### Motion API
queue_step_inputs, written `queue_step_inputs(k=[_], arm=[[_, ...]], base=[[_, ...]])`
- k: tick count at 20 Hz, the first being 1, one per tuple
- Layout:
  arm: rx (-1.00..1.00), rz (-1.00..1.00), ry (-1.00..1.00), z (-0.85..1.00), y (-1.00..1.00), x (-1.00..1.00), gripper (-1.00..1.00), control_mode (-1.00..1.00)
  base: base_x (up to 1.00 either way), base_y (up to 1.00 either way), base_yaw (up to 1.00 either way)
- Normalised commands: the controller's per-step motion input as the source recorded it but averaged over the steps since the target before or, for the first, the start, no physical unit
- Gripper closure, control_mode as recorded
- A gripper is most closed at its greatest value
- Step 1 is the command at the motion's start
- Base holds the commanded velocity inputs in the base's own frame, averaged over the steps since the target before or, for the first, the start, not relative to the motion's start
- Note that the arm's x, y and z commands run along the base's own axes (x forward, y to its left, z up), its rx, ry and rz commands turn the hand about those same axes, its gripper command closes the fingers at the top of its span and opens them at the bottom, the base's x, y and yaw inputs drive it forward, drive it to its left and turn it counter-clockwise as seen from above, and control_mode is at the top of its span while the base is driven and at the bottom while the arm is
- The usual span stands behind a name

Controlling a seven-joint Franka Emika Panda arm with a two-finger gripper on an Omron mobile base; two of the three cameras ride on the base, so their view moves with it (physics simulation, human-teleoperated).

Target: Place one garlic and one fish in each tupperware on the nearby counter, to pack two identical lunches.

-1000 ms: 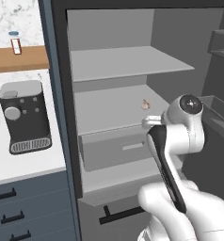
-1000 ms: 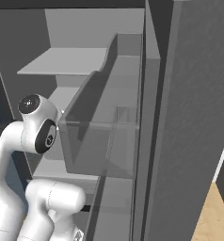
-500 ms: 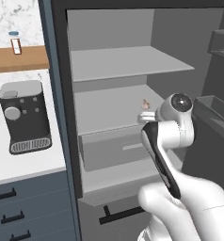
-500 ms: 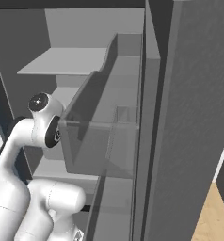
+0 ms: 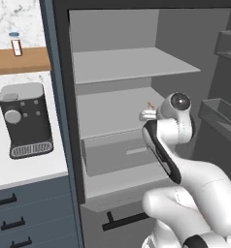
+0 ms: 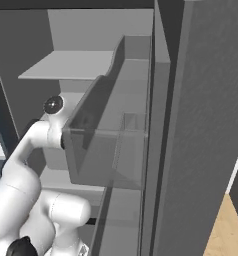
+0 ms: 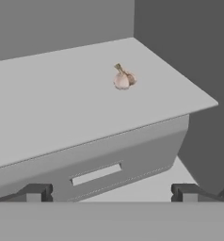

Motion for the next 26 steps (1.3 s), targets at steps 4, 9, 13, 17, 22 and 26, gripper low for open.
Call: queue_step_inputs(k=[4,9,13,17,22,26], arm=[[0.00,0.00,0.00,-0.04,-0.13,0.41,-1.00,-1.00],[0.00,0.00,0.00,-0.16,-0.07,0.37,-1.00,-1.00],[0.00,0.00,0.00,-0.06,-0.15,0.43,-1.00,-1.00],[0.00,-0.02,0.00,-0.02,-0.19,0.51,-1.00,-1.00],[0.00,-0.03,0.00,-0.03,-0.15,0.53,-1.00,-1.00],[0.00,-0.02,0.00,-0.02,-0.14,0.48,-1.00,-1.00]], base=[[0.00,0.00,0.00],[0.00,0.00,0.00],[0.00,0.00,0.00],[0.00,0.00,0.00],[0.00,0.00,0.00],[0.00,0.00,0.00]])
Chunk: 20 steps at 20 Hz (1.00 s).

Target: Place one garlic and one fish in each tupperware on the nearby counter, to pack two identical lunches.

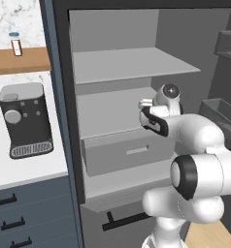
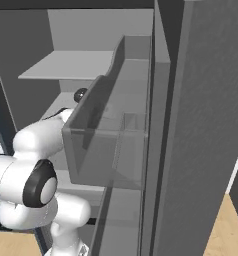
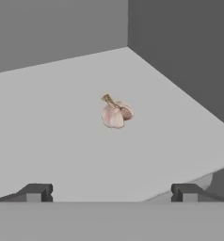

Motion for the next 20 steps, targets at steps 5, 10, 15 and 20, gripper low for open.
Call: queue_step_inputs(k=[5,10,15,20], arm=[[0.00,-0.01,0.00,-0.11,-0.06,0.46,-1.00,-1.00],[0.00,-0.01,0.00,-0.24,-0.03,0.39,-1.00,-1.00],[0.00,0.00,0.00,-0.18,-0.09,0.38,-1.00,-1.00],[0.00,0.00,0.00,-0.15,-0.13,0.40,-1.00,-1.00]], base=[[0.00,0.00,0.00],[0.00,0.00,0.00],[0.00,0.00,0.00],[0.00,0.00,0.00]])
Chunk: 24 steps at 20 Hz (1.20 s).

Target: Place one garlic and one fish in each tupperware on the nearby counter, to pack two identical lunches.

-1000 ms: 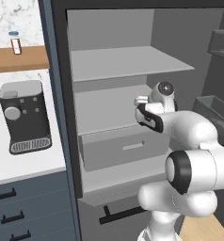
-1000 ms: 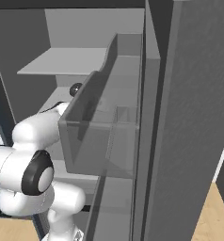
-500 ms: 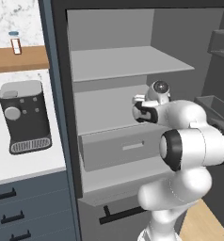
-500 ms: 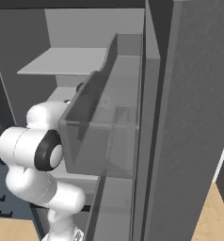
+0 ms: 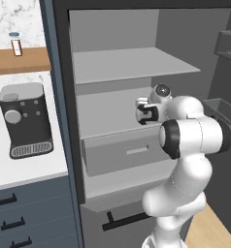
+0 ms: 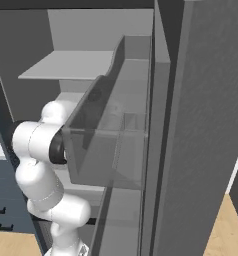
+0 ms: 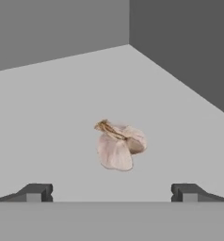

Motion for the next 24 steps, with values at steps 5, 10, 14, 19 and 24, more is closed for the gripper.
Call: queue_step_inputs(k=[5,10,14,19,24], arm=[[0.00,0.00,0.00,-0.19,-0.07,0.42,-1.00,-1.00],[0.00,-0.01,0.01,-0.24,-0.09,0.38,-1.00,-1.00],[0.00,-0.01,0.01,-0.21,-0.06,0.37,-1.00,-1.00],[0.00,-0.01,0.03,-0.20,-0.03,0.34,-1.00,-1.00],[0.00,-0.03,0.07,-0.28,-0.01,0.16,1.00,-1.00]], base=[[0.00,0.00,0.00],[0.00,0.00,0.00],[0.00,0.00,0.00],[0.00,0.00,0.00],[0.00,0.00,0.00]])
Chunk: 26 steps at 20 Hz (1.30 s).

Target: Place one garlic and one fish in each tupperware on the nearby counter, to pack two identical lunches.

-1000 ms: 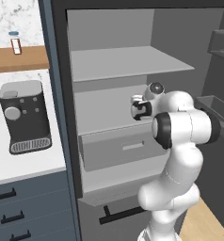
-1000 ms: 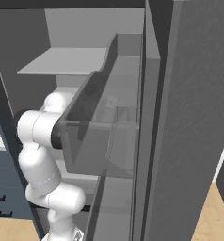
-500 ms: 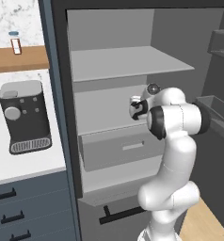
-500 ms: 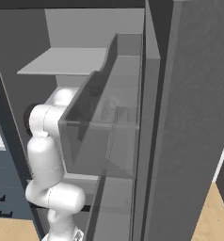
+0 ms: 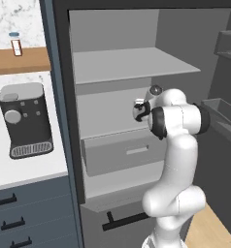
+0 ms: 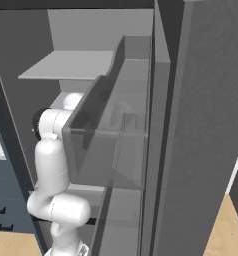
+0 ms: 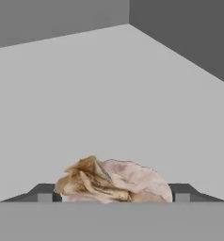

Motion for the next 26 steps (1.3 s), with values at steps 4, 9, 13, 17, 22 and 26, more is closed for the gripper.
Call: queue_step_inputs(k=[4,9,13,17,22,26], arm=[[0.00,-0.03,0.08,-0.32,0.00,0.00,1.00,-1.00],[-0.02,0.01,-0.03,-0.12,0.20,-0.46,1.00,-1.00],[-0.01,0.05,-0.06,0.00,0.52,-1.00,1.00,-1.00],[-0.03,0.12,-0.02,0.03,0.69,-1.00,1.00,-1.00],[-0.01,0.13,-0.03,0.36,0.51,-1.00,1.00,-1.00],[0.01,0.08,-0.02,0.77,0.24,-1.00,1.00,-1.00]], base=[[0.00,0.00,0.00],[0.00,0.00,0.00],[0.00,0.00,0.00],[0.00,0.00,0.00],[0.00,0.00,0.00],[0.00,0.00,0.00]])
